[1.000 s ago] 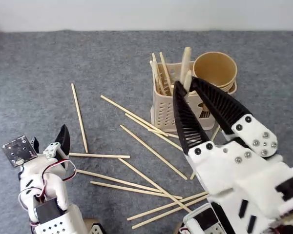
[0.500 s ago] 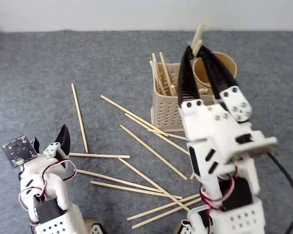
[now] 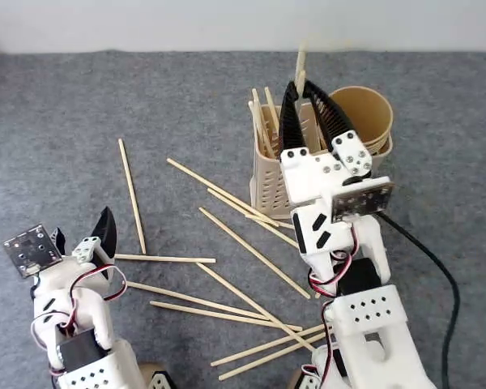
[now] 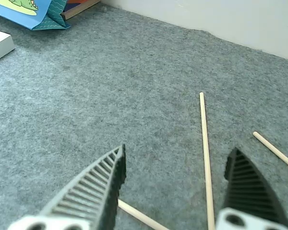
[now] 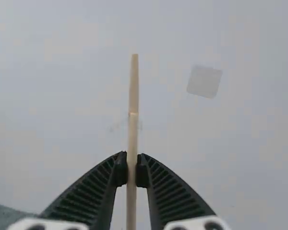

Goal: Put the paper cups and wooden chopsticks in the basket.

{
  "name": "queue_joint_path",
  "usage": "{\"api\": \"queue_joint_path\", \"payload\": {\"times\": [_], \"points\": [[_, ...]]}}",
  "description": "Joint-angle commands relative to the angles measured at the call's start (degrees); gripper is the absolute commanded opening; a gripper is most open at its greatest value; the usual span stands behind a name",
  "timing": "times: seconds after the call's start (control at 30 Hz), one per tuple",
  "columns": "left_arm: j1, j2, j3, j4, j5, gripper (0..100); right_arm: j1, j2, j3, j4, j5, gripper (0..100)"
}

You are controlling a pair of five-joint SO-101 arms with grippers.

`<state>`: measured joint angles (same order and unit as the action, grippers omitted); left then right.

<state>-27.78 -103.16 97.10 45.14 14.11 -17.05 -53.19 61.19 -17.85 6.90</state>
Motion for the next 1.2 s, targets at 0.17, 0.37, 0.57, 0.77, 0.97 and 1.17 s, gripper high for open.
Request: {"api": "queue_joint_path", "payload": {"times": [0.17, 0.37, 0.57, 0.77, 0.97, 1.17], "points": [[-0.09, -0.88, -0.66, 0.44, -0.53, 32, 0.04, -2.51, -5.54, 17.71, -1.67, 29.0], [-0.09, -0.88, -0.66, 0.44, -0.53, 32, -1.80, -7.69, -19.43, 45.23, -10.02, 29.2], [-0.09, -0.88, -0.66, 0.44, -0.53, 32, -11.56, -7.69, -30.42, 67.82, -9.58, 29.2], [-0.09, -0.88, -0.66, 0.44, -0.53, 32, -18.33, -4.26, -30.51, 77.76, -7.82, 29.2], [-0.09, -0.88, -0.66, 0.44, -0.53, 32, -18.86, 11.65, -30.86, 79.78, -7.21, 29.1], [-0.09, -0.88, -0.66, 0.44, -0.53, 32, -18.95, 28.79, -36.48, 80.31, -2.20, 29.1]]}}
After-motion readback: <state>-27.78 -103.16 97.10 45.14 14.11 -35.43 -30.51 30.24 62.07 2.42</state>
